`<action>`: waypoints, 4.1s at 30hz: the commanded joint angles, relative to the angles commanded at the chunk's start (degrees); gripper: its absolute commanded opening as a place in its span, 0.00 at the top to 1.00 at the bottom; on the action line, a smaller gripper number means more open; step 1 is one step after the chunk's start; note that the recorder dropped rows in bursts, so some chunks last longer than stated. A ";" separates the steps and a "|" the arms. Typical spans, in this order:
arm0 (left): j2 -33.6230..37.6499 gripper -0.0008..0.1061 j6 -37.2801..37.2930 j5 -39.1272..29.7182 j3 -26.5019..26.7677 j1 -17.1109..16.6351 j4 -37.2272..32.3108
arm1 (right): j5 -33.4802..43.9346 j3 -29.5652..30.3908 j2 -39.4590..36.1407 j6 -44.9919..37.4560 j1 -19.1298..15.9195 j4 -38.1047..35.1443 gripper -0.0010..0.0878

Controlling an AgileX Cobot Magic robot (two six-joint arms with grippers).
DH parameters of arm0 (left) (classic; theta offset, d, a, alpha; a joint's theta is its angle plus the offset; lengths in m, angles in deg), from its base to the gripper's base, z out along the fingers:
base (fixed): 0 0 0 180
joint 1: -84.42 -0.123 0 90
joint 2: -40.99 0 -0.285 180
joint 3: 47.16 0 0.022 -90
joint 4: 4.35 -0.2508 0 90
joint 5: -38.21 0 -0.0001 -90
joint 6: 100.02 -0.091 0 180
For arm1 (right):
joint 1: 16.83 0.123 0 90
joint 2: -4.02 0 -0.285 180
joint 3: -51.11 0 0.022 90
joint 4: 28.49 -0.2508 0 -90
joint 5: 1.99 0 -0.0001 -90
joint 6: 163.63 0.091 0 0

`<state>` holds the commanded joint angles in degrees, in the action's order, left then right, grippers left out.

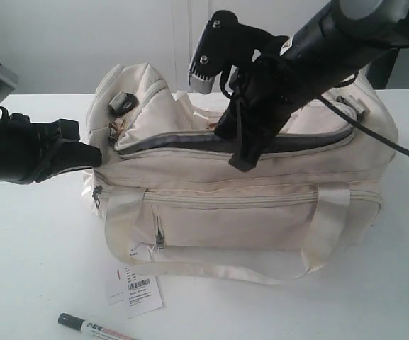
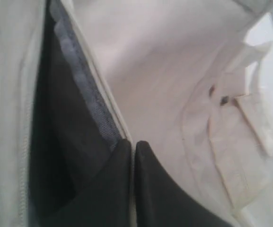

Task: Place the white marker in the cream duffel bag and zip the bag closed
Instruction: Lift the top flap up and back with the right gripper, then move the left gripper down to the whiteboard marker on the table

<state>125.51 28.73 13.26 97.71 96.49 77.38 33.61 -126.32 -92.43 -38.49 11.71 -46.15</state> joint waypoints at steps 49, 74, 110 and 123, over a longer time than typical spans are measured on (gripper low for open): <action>0.00 0.99 -0.12 2.66 -0.30 0.00 -0.10 | -56.69 -0.09 -3.94 4.08 0.00 -0.73 0.99; -0.12 0.22 0.09 3.38 -0.30 0.00 -0.06 | -57.96 -0.09 -4.06 4.08 0.00 -0.70 0.99; -25.16 0.99 -4.73 -23.03 -0.30 0.04 -30.75 | -57.76 -0.09 -4.06 4.08 0.00 -0.70 0.99; -20.62 0.99 -0.82 -24.20 3.96 13.01 -43.14 | -57.76 -0.09 -4.06 4.08 0.00 -0.70 0.99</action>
<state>104.89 27.92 -10.95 101.66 109.50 34.24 -24.16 -126.42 -96.49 -34.41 11.71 -46.85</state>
